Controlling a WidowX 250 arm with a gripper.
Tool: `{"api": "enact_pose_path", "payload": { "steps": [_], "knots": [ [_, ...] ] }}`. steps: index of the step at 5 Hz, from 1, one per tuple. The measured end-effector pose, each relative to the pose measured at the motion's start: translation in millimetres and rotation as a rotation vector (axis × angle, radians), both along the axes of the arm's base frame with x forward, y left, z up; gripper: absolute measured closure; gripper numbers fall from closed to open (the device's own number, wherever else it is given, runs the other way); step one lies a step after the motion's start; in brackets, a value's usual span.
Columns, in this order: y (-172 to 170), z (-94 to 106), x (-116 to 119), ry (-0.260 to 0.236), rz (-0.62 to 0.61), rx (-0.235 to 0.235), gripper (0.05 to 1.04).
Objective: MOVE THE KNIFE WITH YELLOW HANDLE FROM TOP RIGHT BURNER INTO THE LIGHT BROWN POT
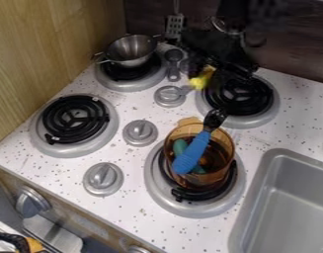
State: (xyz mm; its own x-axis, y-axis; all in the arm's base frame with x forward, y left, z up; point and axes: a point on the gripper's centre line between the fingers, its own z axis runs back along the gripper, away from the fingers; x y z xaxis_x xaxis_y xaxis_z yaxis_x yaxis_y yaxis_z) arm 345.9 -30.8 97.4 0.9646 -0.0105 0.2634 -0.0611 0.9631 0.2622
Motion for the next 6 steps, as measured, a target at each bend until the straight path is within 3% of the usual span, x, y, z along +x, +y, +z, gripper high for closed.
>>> {"api": "enact_pose_path", "payload": {
  "steps": [2, 3, 4, 6],
  "knots": [
    [-29, 12.1, -48, 0.075, 0.141, -0.057, 0.676],
    [-46, 5.0, -66, 0.128, 0.163, -0.115, 0.676],
    [-53, 3.6, -71, 0.168, 0.131, -0.149, 0.676],
    [-58, -15.3, -69, 0.200, 0.081, -0.162, 0.676]
  ]
}}
